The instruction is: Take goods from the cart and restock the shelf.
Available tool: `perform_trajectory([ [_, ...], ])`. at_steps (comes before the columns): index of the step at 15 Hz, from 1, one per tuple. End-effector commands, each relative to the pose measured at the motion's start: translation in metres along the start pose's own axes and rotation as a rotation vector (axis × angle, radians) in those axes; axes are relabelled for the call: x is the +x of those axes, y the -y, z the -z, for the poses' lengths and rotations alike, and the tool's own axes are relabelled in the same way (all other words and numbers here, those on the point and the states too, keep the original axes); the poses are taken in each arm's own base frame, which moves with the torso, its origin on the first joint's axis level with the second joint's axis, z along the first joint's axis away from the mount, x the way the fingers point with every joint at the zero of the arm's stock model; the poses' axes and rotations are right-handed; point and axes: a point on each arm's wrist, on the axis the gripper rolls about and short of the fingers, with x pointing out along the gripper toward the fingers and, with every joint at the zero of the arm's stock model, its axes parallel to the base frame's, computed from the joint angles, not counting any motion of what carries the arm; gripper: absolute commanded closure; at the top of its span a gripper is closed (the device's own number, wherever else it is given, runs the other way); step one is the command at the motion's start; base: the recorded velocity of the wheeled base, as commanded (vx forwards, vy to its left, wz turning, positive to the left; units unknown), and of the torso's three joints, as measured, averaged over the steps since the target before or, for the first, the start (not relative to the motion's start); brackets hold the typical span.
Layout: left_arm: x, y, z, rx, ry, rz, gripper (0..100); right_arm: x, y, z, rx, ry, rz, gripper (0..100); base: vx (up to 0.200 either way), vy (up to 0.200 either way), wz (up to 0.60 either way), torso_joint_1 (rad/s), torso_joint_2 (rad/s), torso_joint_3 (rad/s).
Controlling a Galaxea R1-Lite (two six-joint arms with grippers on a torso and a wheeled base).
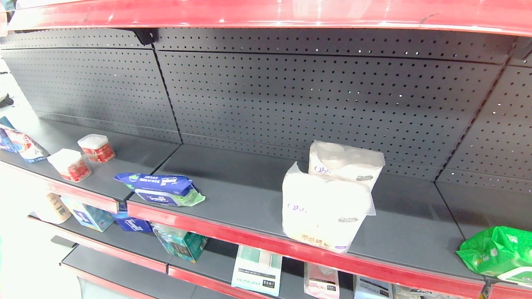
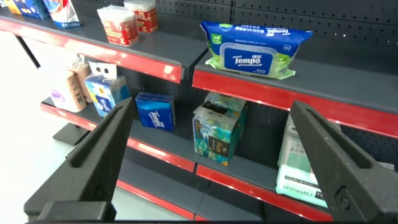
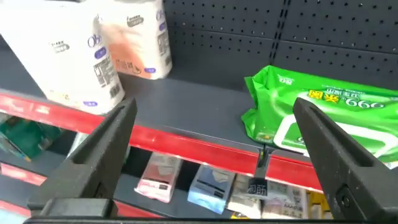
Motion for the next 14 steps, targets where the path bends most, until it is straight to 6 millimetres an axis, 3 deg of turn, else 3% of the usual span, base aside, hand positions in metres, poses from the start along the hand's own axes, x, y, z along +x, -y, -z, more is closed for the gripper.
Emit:
perform_trajectory([
  [1, 0.0000, 0.0000, 0.0000, -0.001, 0.000, -0.001, 0, -0.0005, 0.0002, 0.0005, 0.010, 0.006, 0.004, 0, 0.000, 0.000, 0.00, 0.000, 0.00, 0.000],
  [14, 0.0000, 0.0000, 0.0001, -0.001, -0.002, -0.001, 0, -0.0007, 0.0001, 0.0058, 0.025, -0.047, 0.002, 0, 0.000, 0.000, 0.00, 0.000, 0.00, 0.000],
])
